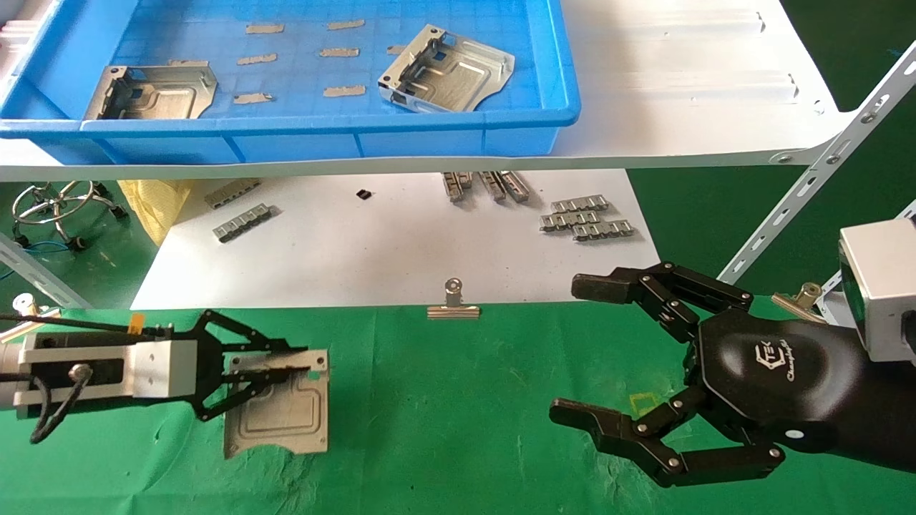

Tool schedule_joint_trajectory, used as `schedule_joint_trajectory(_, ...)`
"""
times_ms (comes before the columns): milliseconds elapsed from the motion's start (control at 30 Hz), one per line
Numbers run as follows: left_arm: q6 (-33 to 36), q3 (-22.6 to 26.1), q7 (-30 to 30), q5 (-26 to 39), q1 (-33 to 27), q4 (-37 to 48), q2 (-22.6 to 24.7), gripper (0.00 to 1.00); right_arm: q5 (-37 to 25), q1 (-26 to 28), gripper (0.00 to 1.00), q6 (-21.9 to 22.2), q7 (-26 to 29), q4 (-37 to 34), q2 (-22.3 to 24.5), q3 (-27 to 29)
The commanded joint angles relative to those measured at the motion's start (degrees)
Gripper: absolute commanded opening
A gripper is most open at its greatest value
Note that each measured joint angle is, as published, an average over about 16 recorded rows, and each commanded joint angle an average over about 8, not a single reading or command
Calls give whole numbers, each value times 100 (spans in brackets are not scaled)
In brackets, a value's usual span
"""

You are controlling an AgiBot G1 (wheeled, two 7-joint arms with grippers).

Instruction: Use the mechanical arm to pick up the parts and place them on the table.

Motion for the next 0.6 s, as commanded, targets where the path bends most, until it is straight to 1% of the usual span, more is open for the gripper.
schedule_joint_trajectory(33,66,55,90,82,-24,127,17,99,0,0,100,0,0,0,0,0)
schedule_joint_trajectory(233,88,178,413,293,-182,460,67,100,0,0,100,0,0,0,0,0)
schedule_joint_trajectory(367,145,179,567,293,-271,668,132,100,0,0,100,0,0,0,0,0)
schedule_joint_trajectory(467,265,152,500,212,-309,810,181,100,0,0,100,0,0,0,0,0)
schedule_joint_trajectory(600,406,54,75,-65,-233,956,198,100,0,0,100,0,0,0,0,0)
